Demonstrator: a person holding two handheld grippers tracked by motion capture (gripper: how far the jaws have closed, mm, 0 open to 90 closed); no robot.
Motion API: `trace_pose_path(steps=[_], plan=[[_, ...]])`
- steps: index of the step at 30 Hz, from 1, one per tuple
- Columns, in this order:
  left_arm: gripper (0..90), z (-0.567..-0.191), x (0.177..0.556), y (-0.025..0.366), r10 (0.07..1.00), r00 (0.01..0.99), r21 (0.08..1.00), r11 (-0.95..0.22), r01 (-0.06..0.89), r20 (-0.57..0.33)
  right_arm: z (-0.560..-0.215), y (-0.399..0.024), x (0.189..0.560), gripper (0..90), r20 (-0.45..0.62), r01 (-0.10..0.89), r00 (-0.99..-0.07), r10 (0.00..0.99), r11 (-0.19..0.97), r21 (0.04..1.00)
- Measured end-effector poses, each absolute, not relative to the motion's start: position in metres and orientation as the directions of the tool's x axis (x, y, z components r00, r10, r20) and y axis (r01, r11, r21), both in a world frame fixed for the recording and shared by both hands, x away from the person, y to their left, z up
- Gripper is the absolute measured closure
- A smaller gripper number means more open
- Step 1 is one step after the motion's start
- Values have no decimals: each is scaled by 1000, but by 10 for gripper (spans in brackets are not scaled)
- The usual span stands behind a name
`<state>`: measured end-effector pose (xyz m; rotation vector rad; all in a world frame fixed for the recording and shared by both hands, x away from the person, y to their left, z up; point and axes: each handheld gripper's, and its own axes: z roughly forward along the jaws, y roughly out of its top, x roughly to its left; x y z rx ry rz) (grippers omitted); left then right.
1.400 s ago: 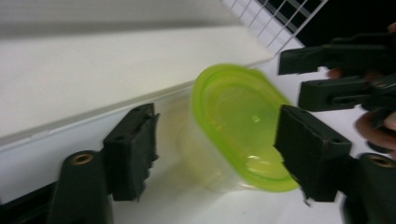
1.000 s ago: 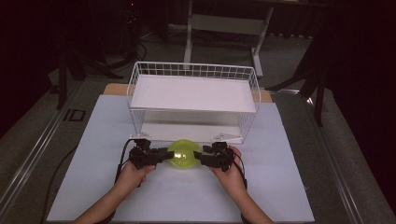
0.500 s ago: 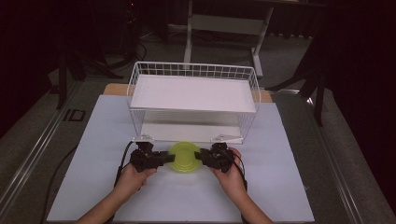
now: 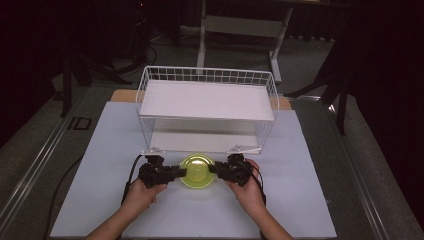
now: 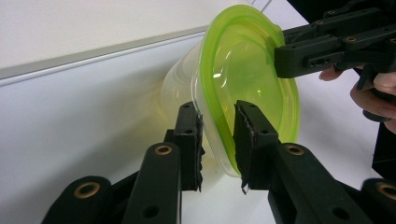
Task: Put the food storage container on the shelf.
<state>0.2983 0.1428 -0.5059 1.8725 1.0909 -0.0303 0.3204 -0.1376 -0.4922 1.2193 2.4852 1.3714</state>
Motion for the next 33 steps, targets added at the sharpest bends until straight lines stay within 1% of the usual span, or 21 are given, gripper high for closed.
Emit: trace_pose_path(steps=[6, 9, 10, 11, 12, 16, 20, 21, 24, 30, 33], plan=[[744, -506, 295, 144, 672, 601, 701, -169, 693, -432, -490, -137, 319, 754, 310, 607, -696, 648, 301, 735], [759, -506, 294, 144, 681, 591, 697, -163, 698, -433, -489, -138, 318, 777, 346, 630, -684, 642, 281, 723], [782, -506, 293, 144, 696, 585, 695, -171, 699, -416, -488, -139, 318, 797, 358, 635, -681, 638, 272, 723], [806, -507, 292, 144, 702, 581, 697, -169, 697, -412, -488, -139, 318, 806, 348, 629, -688, 637, 285, 723], [808, -507, 292, 144, 703, 576, 695, -161, 701, -418, -488, -136, 316, 806, 316, 610, -701, 639, 309, 729], [810, -505, 290, 143, 701, 577, 700, -156, 697, -418, -486, -137, 314, 807, 321, 615, -696, 643, 303, 728], [811, -498, 289, 141, 702, 584, 720, -146, 678, -408, -479, -139, 312, 806, 305, 598, -695, 651, 288, 748], [812, -491, 288, 141, 700, 594, 743, -134, 656, -398, -475, -140, 313, 805, 305, 594, -694, 653, 278, 755], [816, -479, 290, 139, 697, 607, 773, -120, 623, -381, -464, -142, 315, 804, 294, 577, -692, 659, 261, 774], [817, -462, 299, 133, 701, 618, 800, -113, 590, -357, -444, -147, 324, 801, 280, 559, -677, 681, 228, 797], [817, -452, 304, 127, 709, 627, 832, -105, 545, -322, -438, -150, 329, 799, 286, 560, -661, 694, 203, 803]])
